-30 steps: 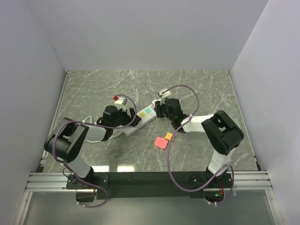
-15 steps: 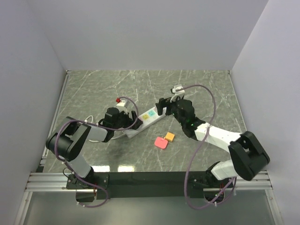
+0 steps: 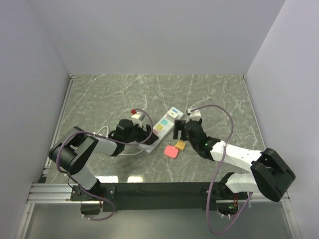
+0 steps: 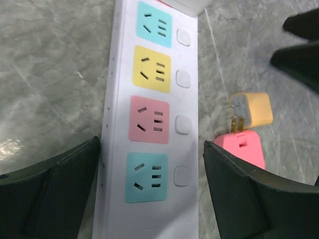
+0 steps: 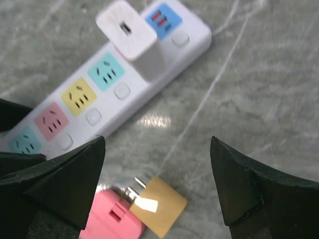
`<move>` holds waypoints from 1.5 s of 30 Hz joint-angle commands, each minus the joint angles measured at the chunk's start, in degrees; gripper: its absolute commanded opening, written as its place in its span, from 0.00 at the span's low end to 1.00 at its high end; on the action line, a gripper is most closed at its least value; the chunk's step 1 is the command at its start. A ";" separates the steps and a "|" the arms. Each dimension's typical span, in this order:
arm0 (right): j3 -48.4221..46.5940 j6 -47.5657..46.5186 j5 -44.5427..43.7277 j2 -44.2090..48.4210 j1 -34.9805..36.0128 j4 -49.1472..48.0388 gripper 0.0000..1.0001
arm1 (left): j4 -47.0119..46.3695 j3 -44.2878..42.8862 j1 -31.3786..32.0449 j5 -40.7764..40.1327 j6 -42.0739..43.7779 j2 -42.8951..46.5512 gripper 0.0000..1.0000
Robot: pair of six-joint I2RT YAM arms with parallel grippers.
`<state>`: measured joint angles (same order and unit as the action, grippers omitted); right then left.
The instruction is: Insert the plug
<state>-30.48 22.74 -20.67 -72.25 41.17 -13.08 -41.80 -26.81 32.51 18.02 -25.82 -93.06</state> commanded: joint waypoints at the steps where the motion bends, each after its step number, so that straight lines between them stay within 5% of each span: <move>1: 2.00 5.20 -3.06 2.37 1.54 3.67 0.91 | -2.50 -0.26 0.89 1.50 -1.07 2.26 0.90; 18: 6.66 11.53 3.87 2.46 2.87 3.59 0.69 | -0.74 -2.46 2.55 -0.97 -0.98 1.21 0.90; 41: 2.01 10.92 3.18 -8.78 4.71 1.39 0.73 | -0.03 -2.46 2.91 -2.11 -0.02 1.65 0.90; 45: 1.13 6.54 1.25 -9.58 4.71 -0.89 0.61 | -0.21 -2.29 3.00 -2.11 -0.10 2.35 0.90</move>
<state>-27.46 32.88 -16.32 -80.82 45.52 -12.82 -40.91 -27.53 35.03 15.86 -26.20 -92.25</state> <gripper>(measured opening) 0.644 0.901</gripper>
